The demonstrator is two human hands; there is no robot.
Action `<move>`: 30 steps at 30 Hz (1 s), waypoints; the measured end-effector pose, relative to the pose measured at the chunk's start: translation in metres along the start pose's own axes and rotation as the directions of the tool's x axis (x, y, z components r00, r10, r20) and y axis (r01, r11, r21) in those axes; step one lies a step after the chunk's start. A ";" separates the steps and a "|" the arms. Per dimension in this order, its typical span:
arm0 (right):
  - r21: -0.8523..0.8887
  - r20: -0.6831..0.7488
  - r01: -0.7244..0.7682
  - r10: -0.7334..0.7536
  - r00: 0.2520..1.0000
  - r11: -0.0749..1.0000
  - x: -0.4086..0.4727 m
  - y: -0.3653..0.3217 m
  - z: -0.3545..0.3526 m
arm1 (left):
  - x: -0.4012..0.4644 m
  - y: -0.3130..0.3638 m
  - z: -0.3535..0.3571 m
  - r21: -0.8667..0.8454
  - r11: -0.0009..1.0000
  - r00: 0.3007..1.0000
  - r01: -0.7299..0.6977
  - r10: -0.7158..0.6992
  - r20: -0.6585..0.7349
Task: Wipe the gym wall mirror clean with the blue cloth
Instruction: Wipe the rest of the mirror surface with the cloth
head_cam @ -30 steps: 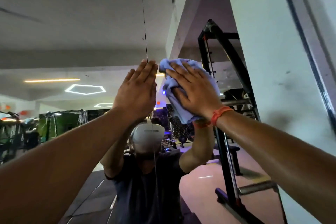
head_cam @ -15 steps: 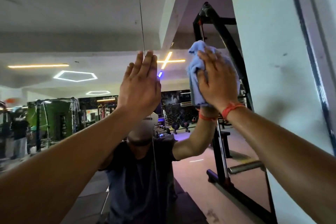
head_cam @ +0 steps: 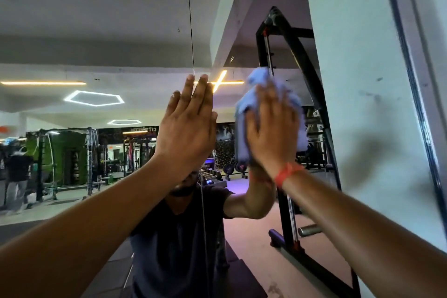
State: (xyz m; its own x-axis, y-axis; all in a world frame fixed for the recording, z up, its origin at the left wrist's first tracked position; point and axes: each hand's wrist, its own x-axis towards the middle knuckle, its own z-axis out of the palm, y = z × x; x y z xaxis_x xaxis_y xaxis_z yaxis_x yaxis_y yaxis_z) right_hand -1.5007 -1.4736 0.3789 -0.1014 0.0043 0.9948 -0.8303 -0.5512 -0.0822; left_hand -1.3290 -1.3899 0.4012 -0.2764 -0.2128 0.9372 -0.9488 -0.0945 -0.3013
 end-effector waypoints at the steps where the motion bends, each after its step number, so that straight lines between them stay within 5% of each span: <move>1: 0.038 0.073 0.203 -0.206 0.976 0.978 -0.027 0.001 -0.003 | -0.003 0.000 0.000 -0.002 1.000 1.000 -0.009 0.009 0.005; 3: 0.106 0.169 0.480 -0.492 0.854 0.871 -0.065 0.030 -0.020 | -0.009 0.000 -0.002 -0.006 1.000 0.999 -0.026 0.026 0.023; 5: 0.008 0.203 0.484 -0.476 0.856 0.875 -0.049 0.072 -0.024 | -0.013 -0.001 -0.006 0.011 0.999 0.998 -0.048 0.048 0.045; 7: -0.079 0.107 0.113 -0.104 0.989 0.990 -0.005 0.082 -0.020 | -0.015 -0.002 -0.009 0.024 0.998 0.996 -0.062 0.060 0.062; 9: 0.001 0.039 -0.245 0.244 0.969 0.970 0.028 0.051 -0.013 | -0.015 -0.001 -0.008 0.022 0.998 0.997 -0.055 0.054 0.052; 10: 0.028 0.024 -0.271 0.271 0.962 0.962 0.027 0.027 -0.008 | -0.015 0.001 -0.007 0.013 0.999 0.998 -0.050 0.050 0.045; 12: 0.064 0.053 -0.027 0.024 0.998 0.998 -0.012 -0.008 -0.002 | -0.015 -0.001 -0.005 -0.004 0.999 0.998 -0.047 0.047 0.036; 14: 0.140 0.139 0.263 -0.282 0.949 0.955 -0.069 -0.011 -0.011 | -0.014 -0.003 -0.004 -0.005 0.998 0.997 -0.064 0.064 0.032; 17: 0.046 0.209 0.424 -0.423 0.882 0.905 -0.079 0.043 -0.025 | -0.015 -0.003 -0.006 0.001 0.998 0.997 -0.064 0.064 0.040; 20: -0.065 0.090 0.027 -0.022 0.996 0.998 -0.022 0.070 -0.020 | -0.016 -0.001 -0.008 0.004 0.999 0.997 -0.052 0.052 0.056; 22: 0.019 0.001 -0.234 0.234 0.972 0.972 -0.006 0.036 -0.010 | -0.016 0.000 -0.007 -0.001 0.999 0.998 -0.043 0.043 0.045; 23: 0.043 -0.012 -0.223 0.224 0.975 0.974 -0.015 0.014 -0.006 | -0.016 0.001 -0.006 -0.006 0.999 0.998 -0.042 0.043 0.040; 25: 0.075 0.085 0.068 -0.074 0.994 0.995 -0.060 -0.018 -0.004 | -0.015 0.000 -0.006 -0.005 0.999 0.998 -0.051 0.051 0.043; 27: 0.132 0.166 0.366 -0.384 0.908 0.921 -0.100 -0.007 -0.017 | -0.015 -0.003 -0.006 0.000 0.998 0.996 -0.065 0.065 0.060; 29: 0.075 0.193 0.460 -0.466 0.864 0.885 -0.098 0.034 -0.023 | -0.015 -0.004 -0.007 0.002 0.998 0.996 -0.065 0.064 0.068; 30: 0.018 0.195 0.399 -0.395 0.898 0.917 -0.088 0.051 -0.023 | -0.016 -0.003 -0.008 -0.004 0.998 0.996 -0.058 0.059 0.070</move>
State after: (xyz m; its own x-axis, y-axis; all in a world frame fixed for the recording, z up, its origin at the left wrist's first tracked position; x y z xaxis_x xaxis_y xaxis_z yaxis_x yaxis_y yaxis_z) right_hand -1.5469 -1.4827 0.2857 0.3434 0.0587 0.9373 -0.7920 -0.5182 0.3227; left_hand -1.3227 -1.3784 0.3882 -0.3202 -0.2853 0.9034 -0.9317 -0.0777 -0.3548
